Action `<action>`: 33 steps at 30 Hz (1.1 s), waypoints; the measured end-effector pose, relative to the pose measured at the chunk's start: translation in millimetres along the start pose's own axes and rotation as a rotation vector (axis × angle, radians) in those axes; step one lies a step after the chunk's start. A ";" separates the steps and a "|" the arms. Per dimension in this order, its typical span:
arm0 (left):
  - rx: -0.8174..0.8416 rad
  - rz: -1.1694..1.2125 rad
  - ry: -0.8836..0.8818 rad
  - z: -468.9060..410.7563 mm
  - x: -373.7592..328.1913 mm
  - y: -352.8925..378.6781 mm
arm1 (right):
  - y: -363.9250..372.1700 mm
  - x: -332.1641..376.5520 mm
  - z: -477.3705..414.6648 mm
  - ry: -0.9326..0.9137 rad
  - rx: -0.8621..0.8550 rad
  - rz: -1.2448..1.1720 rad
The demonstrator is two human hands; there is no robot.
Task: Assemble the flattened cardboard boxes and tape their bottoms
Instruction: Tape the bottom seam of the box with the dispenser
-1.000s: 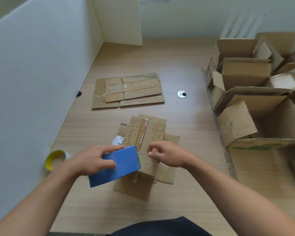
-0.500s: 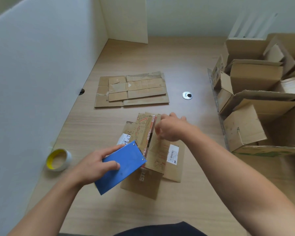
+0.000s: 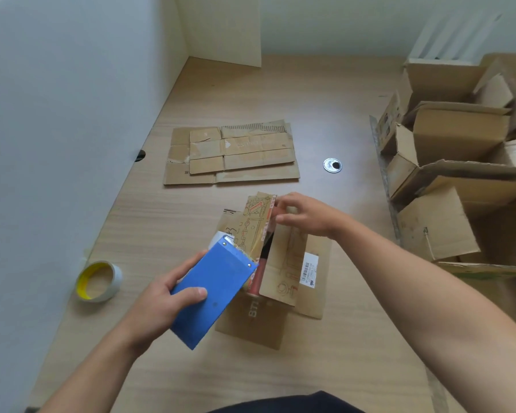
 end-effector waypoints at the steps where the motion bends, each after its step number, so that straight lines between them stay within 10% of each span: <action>1: -0.010 0.038 0.005 0.7 5.5 5.8 | 1.3 -3.8 4.5 0.009 -0.047 -0.078; 8: -0.071 0.072 0.102 -9.0 24.5 31.4 | 12.8 -22.5 36.3 0.214 -0.306 -0.095; 16: -0.066 -0.536 0.246 -26.6 -15.5 29.0 | 25.6 -27.3 67.4 0.393 -0.574 -0.192; 20: -0.081 -0.920 0.263 -46.2 -35.4 14.6 | 41.4 -24.7 77.4 0.462 -0.413 -0.529; 24: -0.044 -1.076 0.255 -50.1 -56.1 3.7 | 55.4 -15.1 85.7 0.432 -0.294 -0.598; 29: -0.055 -1.099 0.304 -30.5 -81.7 -7.7 | 38.4 8.2 100.0 0.215 -0.569 -0.064; 33: -0.023 -1.034 0.320 -9.2 -94.8 -9.0 | 54.8 12.5 105.9 0.133 -0.532 -0.494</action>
Point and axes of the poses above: each hand's wrist, its own z-axis away from the middle knuckle, its own y-axis out of the palm, x = y × z, the point moved 3 cm from there along -z, towards the middle knuckle, and after that the axes turned 4 degrees about z, right-handed, at the moved point
